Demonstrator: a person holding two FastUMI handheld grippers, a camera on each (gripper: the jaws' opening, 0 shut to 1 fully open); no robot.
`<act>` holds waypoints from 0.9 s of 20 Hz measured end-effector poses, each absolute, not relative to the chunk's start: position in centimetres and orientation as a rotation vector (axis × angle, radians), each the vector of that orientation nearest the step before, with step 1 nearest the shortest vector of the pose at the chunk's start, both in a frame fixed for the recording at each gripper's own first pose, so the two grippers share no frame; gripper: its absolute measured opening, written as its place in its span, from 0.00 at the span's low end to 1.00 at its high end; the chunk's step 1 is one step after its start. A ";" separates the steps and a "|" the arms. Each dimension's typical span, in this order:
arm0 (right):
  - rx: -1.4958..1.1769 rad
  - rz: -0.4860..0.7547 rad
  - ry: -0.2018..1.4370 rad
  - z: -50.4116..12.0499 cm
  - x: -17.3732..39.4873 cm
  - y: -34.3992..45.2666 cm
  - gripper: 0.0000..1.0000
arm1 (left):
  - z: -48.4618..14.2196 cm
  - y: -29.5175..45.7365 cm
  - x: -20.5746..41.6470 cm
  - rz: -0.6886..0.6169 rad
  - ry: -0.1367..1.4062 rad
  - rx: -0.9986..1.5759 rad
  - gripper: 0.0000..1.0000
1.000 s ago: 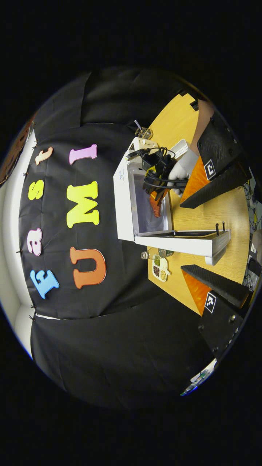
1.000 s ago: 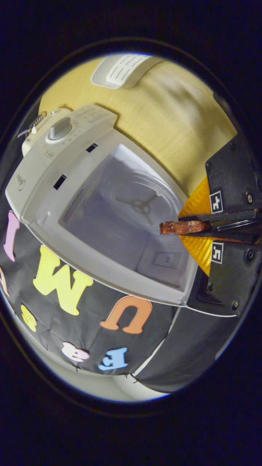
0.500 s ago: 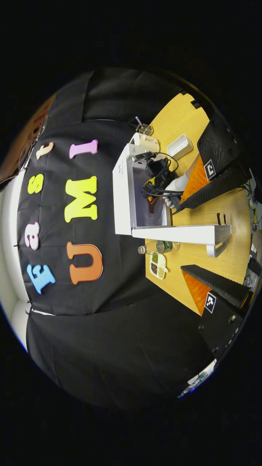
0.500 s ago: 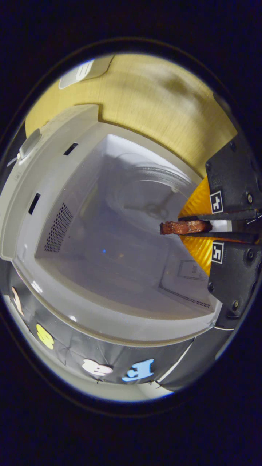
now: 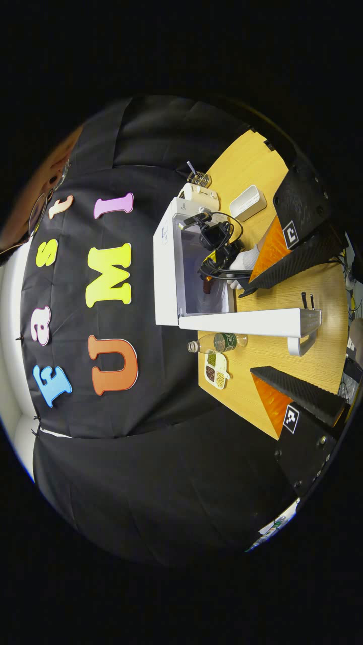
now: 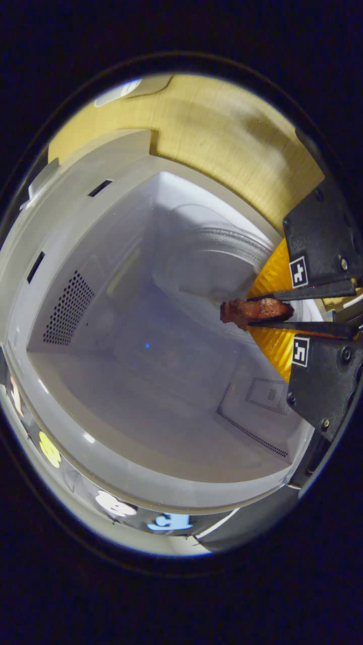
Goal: Open the microwave oven with the left hand, put the food in, and close the microwave oven.
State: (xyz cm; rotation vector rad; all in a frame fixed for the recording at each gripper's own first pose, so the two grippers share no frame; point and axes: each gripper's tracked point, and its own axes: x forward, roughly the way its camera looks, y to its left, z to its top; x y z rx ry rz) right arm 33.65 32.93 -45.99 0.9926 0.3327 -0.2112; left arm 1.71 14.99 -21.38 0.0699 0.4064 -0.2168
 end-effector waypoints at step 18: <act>0.298 -0.136 0.421 -46.5 31.7 32.1 0.90 | -20.9 14.3 1.6 -0.228 0.375 0.074 0.96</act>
